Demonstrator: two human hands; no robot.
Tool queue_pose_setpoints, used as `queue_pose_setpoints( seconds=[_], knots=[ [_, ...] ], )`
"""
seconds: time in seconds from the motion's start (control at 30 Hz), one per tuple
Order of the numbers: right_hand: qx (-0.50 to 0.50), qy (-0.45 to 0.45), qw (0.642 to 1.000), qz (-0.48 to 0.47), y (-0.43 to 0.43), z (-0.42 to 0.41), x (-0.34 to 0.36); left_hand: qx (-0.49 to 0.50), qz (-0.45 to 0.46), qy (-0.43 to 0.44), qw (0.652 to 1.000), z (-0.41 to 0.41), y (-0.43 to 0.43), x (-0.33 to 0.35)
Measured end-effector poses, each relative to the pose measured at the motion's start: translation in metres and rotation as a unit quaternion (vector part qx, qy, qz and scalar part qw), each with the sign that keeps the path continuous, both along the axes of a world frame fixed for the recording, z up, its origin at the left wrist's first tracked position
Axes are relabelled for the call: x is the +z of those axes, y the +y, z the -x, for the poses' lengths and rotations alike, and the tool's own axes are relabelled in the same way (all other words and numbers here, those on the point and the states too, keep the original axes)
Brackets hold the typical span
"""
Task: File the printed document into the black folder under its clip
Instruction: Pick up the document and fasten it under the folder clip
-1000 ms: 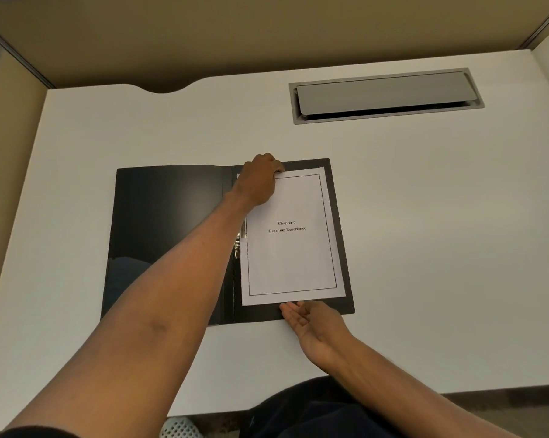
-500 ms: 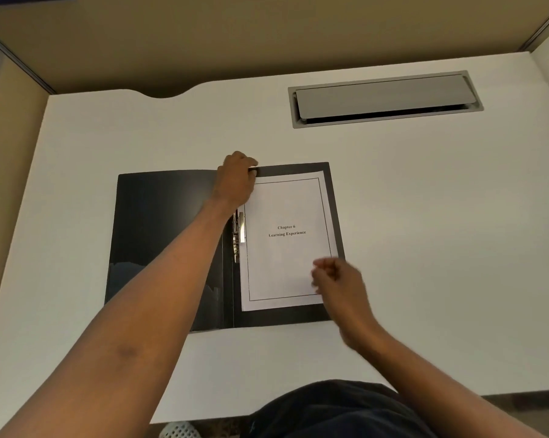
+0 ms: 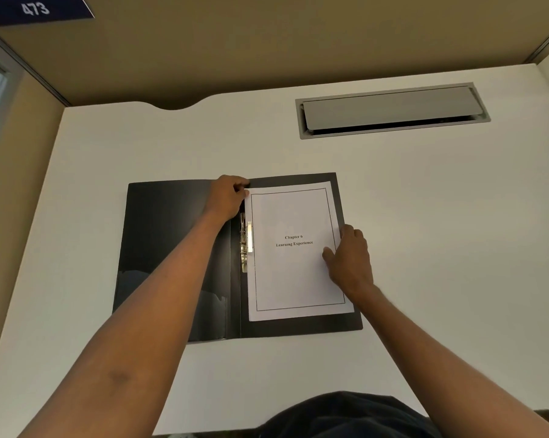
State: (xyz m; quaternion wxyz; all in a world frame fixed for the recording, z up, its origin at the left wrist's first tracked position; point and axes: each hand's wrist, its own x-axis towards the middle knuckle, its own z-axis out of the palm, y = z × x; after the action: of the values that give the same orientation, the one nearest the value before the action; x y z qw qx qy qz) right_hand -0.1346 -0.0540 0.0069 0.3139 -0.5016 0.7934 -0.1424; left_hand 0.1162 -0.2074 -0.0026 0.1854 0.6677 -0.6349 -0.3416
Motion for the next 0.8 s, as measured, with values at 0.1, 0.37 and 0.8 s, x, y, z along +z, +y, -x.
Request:
queue_pose_setpoints(
  seconds=[0.1, 0.37, 0.8],
  knots=[
    [-0.005, -0.003, 1.0, 0.0, -0.002, -0.001, -0.001, 0.011, -0.007, 0.009, 1.0, 0.0, -0.001, -0.003],
    [0.022, 0.003, 1.0, 0.01, 0.002, -0.003, -0.006, 0.058, -0.007, 0.056, 0.997, -0.001, -0.001, -0.007],
    [0.11, 0.109, 0.988, 0.0, 0.014, -0.015, -0.009, 0.061, 0.019, 0.03, 0.998, 0.006, 0.005, -0.001]
  ],
)
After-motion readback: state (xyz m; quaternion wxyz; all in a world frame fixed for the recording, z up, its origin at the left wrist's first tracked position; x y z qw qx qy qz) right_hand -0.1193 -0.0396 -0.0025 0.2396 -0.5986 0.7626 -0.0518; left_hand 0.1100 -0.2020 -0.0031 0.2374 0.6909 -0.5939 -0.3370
